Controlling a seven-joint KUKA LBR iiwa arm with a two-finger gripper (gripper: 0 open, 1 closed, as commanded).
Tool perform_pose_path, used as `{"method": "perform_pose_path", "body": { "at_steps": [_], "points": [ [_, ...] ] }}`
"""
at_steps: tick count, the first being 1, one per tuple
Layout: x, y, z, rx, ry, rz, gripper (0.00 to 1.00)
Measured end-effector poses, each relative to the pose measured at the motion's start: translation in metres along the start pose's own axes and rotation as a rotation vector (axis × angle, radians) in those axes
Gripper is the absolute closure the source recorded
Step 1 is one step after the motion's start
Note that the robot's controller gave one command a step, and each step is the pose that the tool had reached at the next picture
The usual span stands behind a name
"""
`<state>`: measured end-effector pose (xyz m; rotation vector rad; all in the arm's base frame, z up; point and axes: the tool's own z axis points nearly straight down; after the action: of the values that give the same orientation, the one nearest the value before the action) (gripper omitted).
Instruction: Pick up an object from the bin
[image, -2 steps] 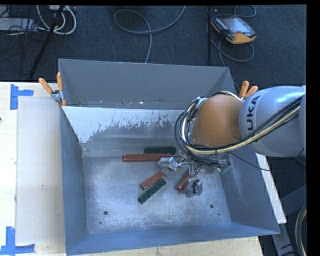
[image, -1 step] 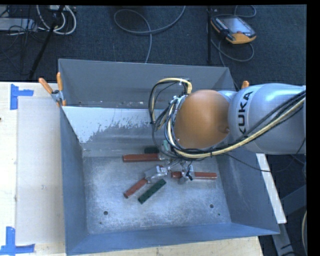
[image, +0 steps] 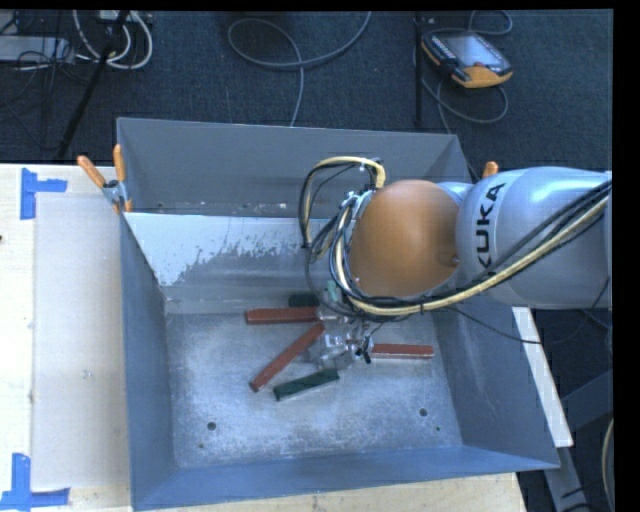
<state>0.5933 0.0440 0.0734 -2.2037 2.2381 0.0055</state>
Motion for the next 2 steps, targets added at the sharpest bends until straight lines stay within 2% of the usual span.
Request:
{"method": "perform_pose_path", "body": {
  "at_steps": [1,2],
  "points": [
    [0.0,0.0001,0.0001,0.0,0.0,0.001,0.0],
    [0.0003,0.0001,0.0001,-0.001,0.0,0.003,1.0]
  ]
}}
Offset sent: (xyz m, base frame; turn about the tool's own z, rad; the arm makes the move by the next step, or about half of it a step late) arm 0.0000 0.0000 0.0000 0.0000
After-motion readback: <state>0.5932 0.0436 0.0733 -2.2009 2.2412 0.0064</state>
